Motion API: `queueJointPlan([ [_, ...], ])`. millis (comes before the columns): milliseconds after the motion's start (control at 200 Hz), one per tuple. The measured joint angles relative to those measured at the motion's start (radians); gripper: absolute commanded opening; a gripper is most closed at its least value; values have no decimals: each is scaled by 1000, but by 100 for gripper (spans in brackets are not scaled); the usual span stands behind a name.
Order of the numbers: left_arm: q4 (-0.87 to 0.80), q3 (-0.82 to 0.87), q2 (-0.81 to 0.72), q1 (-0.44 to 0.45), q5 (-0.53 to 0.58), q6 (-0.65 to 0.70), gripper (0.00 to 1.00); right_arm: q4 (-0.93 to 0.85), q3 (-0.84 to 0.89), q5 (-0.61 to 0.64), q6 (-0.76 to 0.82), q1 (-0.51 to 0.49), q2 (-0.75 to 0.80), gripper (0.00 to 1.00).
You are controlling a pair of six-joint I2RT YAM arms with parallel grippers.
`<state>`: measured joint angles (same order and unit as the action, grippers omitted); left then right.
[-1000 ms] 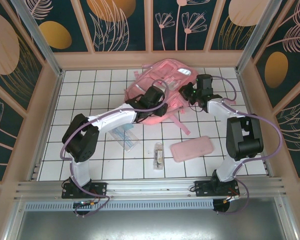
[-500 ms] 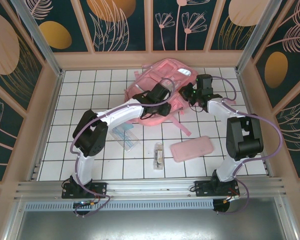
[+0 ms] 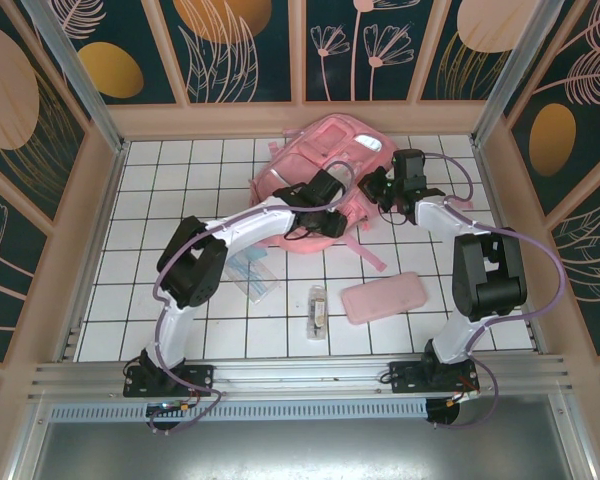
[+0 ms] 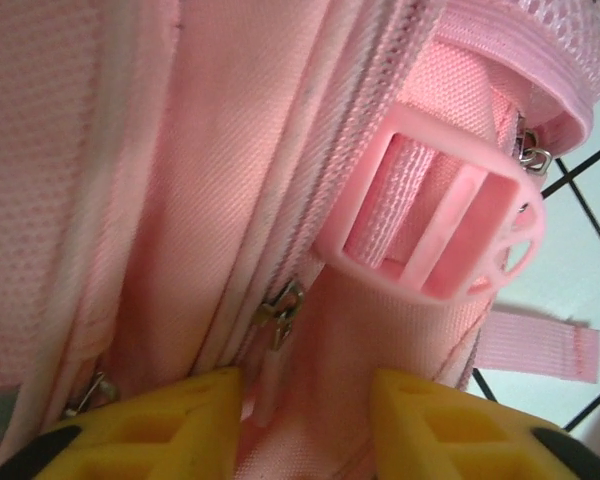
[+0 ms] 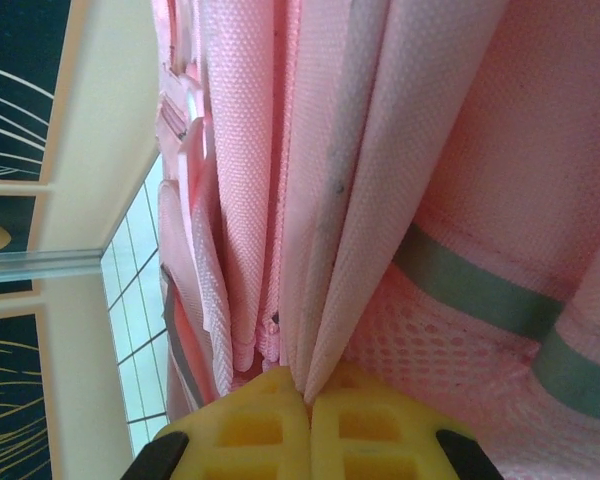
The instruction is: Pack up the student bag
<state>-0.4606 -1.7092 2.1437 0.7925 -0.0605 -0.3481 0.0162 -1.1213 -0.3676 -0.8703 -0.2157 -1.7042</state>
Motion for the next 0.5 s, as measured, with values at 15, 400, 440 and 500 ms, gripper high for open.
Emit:
queueJointPlan([
  [15,-5,-7,6,2,3,-2,46,0,0,0,0,0,0,0],
  [400,-37,-79,83,10,154,-10,3,-3,0,2,0,3,2,0],
  [440,-37,-79,83,9,158,-8,0,-3,0,2,1,4,4,0],
  [500,-35,-79,83,8,158,2,0,-6,0,4,5,5,11,0],
])
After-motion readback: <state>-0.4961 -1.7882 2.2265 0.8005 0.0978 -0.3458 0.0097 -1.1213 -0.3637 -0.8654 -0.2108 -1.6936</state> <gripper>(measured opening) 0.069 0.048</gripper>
